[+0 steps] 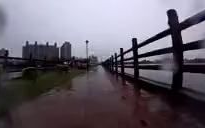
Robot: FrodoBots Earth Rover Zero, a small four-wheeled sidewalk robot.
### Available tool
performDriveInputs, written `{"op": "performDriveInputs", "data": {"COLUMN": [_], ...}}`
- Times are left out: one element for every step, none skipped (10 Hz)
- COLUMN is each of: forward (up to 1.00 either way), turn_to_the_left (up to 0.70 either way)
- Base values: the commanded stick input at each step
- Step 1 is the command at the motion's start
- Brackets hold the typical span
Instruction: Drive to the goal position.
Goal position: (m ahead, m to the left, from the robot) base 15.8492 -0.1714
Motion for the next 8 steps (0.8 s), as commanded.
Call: {"op": "performDriveInputs", "data": {"forward": [1.0,1.0,1.0,1.0,1.0,1.0,1.0,1.0], "turn_to_the_left": [0.0,0.0,0.0,0.0,0.0,0.0,0.0,0.0]}}
